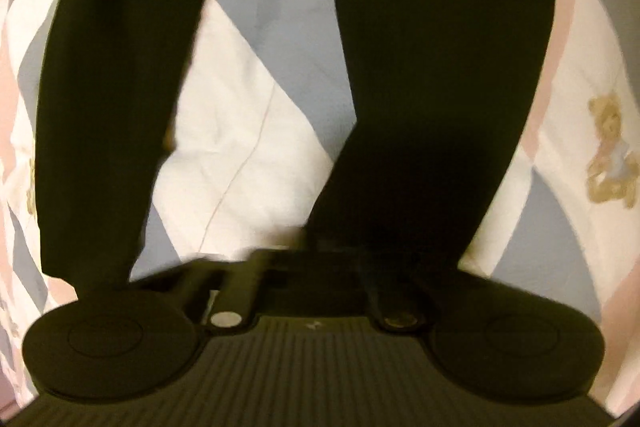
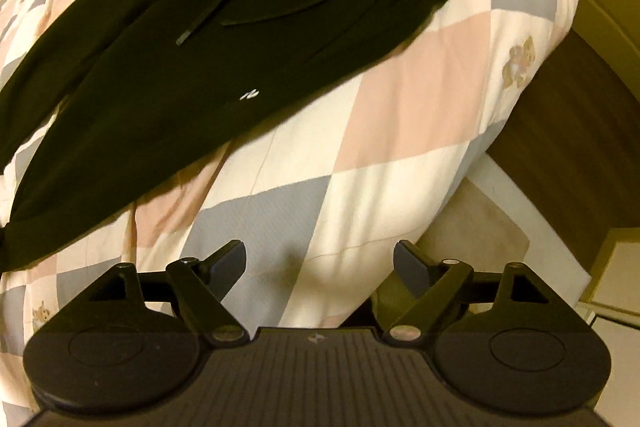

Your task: Fold clothes

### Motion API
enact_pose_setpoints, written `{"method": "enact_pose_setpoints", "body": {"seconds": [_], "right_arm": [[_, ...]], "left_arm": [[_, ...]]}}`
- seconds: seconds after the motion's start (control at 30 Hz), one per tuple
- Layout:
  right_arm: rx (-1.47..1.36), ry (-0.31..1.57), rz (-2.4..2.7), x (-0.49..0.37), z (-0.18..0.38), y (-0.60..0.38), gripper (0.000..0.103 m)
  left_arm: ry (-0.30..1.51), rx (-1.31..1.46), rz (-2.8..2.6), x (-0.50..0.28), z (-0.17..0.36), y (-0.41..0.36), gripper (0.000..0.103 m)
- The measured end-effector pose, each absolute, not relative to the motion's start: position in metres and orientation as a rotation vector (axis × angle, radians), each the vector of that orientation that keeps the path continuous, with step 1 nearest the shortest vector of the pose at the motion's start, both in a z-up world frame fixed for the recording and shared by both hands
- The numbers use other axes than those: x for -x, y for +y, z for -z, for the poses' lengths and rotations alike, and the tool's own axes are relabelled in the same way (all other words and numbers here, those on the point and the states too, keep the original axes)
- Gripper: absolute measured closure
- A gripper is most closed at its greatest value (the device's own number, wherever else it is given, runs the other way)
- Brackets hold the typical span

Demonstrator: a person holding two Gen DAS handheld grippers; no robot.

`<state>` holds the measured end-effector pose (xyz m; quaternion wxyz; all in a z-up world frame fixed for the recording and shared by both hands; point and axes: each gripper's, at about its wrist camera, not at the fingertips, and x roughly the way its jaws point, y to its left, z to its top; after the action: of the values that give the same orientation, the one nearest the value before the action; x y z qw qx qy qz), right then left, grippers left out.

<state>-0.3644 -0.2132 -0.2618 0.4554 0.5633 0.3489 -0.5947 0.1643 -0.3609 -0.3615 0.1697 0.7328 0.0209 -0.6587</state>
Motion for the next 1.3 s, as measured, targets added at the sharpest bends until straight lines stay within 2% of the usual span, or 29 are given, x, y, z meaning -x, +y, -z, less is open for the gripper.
{"method": "enact_pose_setpoints", "body": {"seconds": [0.1,0.37,0.5,0.6,0.67,0.73,0.83,0.9,0.97,1.0,1.07,1.2,1.3], "right_arm": [[-1.394,0.856,1.478,0.36,0.264,-0.214,0.02],[-1.427,0.836,1.459,0.352,0.277,-0.231,0.02],[-1.424,0.835,1.427,0.347,0.283,-0.245,0.02],[-1.415,0.834,1.416,0.346,0.281,-0.249,0.018],[-1.41,0.831,1.411,0.345,0.279,-0.251,0.018],[-1.407,0.826,1.408,0.346,0.277,-0.252,0.017],[-1.408,0.8,1.424,0.353,0.274,-0.248,0.015],[-1.417,0.781,1.437,0.36,0.273,-0.243,0.014],[-1.439,0.76,1.457,0.368,0.276,-0.237,0.014],[-1.452,0.752,1.467,0.372,0.278,-0.234,0.014],[-1.483,0.736,1.487,0.381,0.283,-0.228,0.014],[-1.538,0.66,1.529,0.397,0.29,-0.219,0.014],[-1.59,0.495,1.572,0.419,0.294,-0.219,0.016]], "left_arm": [[-0.024,-1.994,1.873,-0.167,0.349,-0.333,0.103],[0.352,-1.729,1.612,-0.216,0.287,-0.18,0.103],[0.738,-1.475,1.33,-0.238,0.296,-0.151,0.101],[0.987,-1.226,1.108,-0.251,0.3,-0.136,0.083],[1.141,-0.988,1.006,-0.263,0.307,-0.133,0.054],[1.278,-0.711,0.92,-0.275,0.316,-0.135,0.036],[1.442,-0.287,0.769,-0.294,0.329,-0.137,0.036],[1.525,0.0,0.655,-0.307,0.338,-0.139,0.042],[1.577,0.256,0.543,-0.319,0.348,-0.14,0.053],[1.579,0.301,0.516,-0.321,0.355,-0.137,0.055],[1.587,0.371,0.455,-0.323,0.366,-0.132,0.067],[1.577,0.498,0.379,-0.318,0.375,-0.122,0.067],[1.571,0.512,0.379,-0.314,0.372,-0.114,0.067]]}}
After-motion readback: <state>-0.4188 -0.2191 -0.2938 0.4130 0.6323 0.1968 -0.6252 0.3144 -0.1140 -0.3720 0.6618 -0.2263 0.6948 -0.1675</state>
